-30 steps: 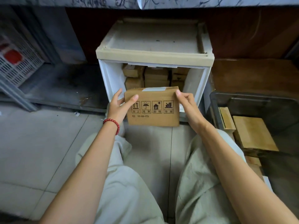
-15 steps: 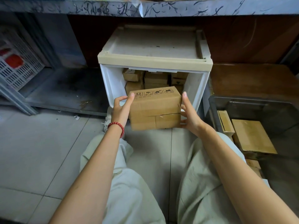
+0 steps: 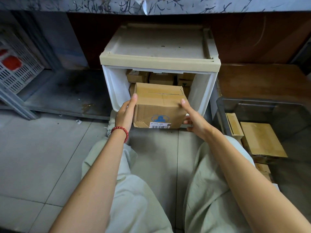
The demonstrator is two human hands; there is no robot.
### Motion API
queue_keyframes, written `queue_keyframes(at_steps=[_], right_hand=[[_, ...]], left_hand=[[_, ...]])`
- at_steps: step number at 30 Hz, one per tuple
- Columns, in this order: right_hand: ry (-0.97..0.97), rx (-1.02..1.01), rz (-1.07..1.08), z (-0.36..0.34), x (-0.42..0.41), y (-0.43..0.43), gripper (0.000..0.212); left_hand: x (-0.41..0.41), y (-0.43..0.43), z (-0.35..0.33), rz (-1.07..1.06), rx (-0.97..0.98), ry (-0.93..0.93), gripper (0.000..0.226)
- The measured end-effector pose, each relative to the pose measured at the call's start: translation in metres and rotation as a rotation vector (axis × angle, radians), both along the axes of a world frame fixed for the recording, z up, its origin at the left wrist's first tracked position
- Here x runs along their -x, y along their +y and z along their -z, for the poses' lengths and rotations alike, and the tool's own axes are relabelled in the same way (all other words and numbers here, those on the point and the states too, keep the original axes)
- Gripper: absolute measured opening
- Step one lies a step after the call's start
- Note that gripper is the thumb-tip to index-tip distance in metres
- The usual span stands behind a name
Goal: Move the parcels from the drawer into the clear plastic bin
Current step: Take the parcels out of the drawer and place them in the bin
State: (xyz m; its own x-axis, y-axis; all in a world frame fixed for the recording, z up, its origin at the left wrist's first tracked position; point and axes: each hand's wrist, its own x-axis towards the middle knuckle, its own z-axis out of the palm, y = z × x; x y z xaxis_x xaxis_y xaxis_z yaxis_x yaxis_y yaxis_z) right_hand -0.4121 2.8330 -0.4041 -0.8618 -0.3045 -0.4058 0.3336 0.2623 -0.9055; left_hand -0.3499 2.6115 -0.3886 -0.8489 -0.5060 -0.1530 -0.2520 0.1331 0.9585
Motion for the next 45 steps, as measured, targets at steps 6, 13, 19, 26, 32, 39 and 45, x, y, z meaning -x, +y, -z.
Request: queue_keyframes(at_steps=[6,13,19,26,32,39,45], right_hand=[[0.185,0.018,0.123,0.005,0.001,0.001,0.052],[0.218,0.174,0.24,-0.014,0.007,0.021,0.072],[0.239,0.189,0.353,-0.024,0.008,0.097,0.089],[0.154,0.312,0.527,-0.021,-0.012,0.191,0.075],[-0.033,0.581,0.661,0.013,-0.049,0.269,0.067],[-0.153,0.536,1.062,0.044,-0.053,0.301,0.074],[-0.277,0.506,1.285,0.068,-0.036,0.3,0.078]], left_hand=[[-0.002,0.008,-0.004,0.045,-0.026,0.029,0.053],[0.009,0.039,-0.01,0.177,-0.119,0.11,0.08],[0.03,0.104,-0.008,0.348,-0.105,0.121,0.072],[0.067,0.191,-0.018,0.604,-0.134,0.107,0.063],[0.087,0.271,-0.01,0.765,-0.055,0.036,0.053],[0.092,0.326,0.029,0.8,0.431,0.143,0.053],[0.11,0.314,0.047,0.846,1.15,0.247,0.057]])
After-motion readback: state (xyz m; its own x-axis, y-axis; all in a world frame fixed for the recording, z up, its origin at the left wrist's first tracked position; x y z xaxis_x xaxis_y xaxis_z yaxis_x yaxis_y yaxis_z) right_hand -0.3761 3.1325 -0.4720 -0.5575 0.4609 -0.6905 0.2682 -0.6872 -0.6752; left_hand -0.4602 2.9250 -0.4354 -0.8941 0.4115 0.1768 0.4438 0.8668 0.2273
